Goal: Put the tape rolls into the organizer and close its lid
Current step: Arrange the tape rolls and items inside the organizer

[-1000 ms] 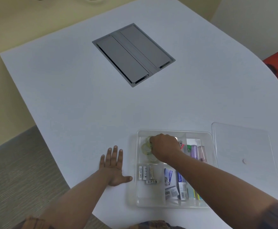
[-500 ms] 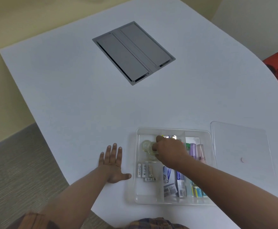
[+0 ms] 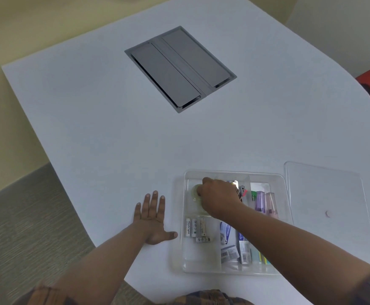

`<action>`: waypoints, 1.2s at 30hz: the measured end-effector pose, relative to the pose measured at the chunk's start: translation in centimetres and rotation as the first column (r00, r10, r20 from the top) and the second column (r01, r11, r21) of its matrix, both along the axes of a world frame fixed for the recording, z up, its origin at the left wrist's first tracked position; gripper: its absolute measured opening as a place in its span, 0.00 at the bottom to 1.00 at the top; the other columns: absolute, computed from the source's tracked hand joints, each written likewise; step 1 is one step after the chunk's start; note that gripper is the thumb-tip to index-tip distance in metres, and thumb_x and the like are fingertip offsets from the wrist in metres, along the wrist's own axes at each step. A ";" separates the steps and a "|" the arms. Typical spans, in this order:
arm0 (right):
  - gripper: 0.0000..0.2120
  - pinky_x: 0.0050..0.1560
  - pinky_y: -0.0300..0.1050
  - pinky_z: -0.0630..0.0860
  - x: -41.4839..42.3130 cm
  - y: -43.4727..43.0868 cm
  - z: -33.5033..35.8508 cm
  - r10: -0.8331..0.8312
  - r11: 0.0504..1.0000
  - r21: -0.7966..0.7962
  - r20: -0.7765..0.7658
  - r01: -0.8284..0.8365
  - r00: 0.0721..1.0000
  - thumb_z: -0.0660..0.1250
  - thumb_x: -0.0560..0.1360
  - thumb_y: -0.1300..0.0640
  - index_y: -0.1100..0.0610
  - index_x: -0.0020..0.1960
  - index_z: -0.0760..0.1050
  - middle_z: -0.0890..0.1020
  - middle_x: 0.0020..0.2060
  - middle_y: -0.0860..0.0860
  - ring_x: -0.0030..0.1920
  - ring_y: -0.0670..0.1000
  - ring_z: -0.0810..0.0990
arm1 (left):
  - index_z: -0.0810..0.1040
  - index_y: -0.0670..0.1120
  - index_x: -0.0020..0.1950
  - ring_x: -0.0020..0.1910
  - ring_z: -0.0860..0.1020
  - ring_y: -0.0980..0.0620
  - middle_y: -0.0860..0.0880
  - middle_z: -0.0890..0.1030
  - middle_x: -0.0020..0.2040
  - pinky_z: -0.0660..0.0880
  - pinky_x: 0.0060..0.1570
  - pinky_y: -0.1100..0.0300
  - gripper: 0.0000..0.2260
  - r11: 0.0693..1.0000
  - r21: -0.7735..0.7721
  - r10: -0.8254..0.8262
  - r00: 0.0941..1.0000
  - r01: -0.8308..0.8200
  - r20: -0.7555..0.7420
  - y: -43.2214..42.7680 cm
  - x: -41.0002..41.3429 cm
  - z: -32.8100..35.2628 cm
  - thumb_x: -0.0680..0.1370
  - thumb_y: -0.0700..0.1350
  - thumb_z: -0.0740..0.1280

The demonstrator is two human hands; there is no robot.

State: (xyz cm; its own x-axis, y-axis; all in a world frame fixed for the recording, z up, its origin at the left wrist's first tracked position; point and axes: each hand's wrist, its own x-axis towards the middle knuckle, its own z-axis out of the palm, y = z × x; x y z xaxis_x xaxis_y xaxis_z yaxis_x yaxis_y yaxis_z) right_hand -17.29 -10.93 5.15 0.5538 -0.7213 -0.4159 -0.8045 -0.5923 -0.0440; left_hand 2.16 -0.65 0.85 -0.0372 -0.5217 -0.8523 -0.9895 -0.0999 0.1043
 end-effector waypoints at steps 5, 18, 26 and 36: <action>0.07 0.31 0.46 0.64 0.5 -0.5 0.0 0.041 0.999 -0.034 0.055 -0.039 0.998 0.65 0.71 0.64 0.57 0.47 0.77 0.74 0.42 0.53 0.38 0.57 0.79 | 0.19 0.46 0.64 0.67 0.20 0.42 0.44 0.17 0.65 0.29 0.70 0.40 0.50 1.000 -0.002 -0.004 1.000 0.004 0.003 0.0 0.0 -0.1 0.71 0.74 0.53; 0.05 0.33 0.44 0.66 -0.9 -0.4 1.5 -0.031 0.999 -0.033 0.055 0.033 0.998 0.67 0.73 0.57 0.54 0.47 0.79 0.78 0.41 0.50 0.42 0.55 0.80 | 0.19 0.46 0.65 0.67 0.20 0.41 0.44 0.17 0.66 0.29 0.70 0.40 0.50 1.000 0.007 -0.011 1.000 0.010 0.002 -0.1 0.0 -0.1 0.71 0.74 0.53; 0.05 0.34 0.45 0.65 0.1 0.4 1.1 0.092 0.994 -0.046 -0.098 -0.097 0.991 0.71 0.73 0.60 0.57 0.48 0.80 0.80 0.44 0.52 0.47 0.55 0.79 | 0.19 0.47 0.64 0.66 0.20 0.42 0.44 0.17 0.65 0.29 0.70 0.40 0.50 1.000 -0.013 -0.006 1.000 0.006 0.003 0.1 0.0 0.0 0.71 0.74 0.53; 0.06 0.32 0.46 0.65 -0.2 0.6 0.6 0.167 0.986 0.001 -0.155 -0.169 0.974 0.67 0.69 0.67 0.58 0.43 0.77 0.78 0.40 0.53 0.42 0.55 0.79 | 0.19 0.47 0.65 0.66 0.20 0.42 0.44 0.17 0.65 0.29 0.70 0.40 0.50 1.000 -0.009 -0.006 1.000 0.006 0.000 0.0 0.0 0.0 0.71 0.74 0.53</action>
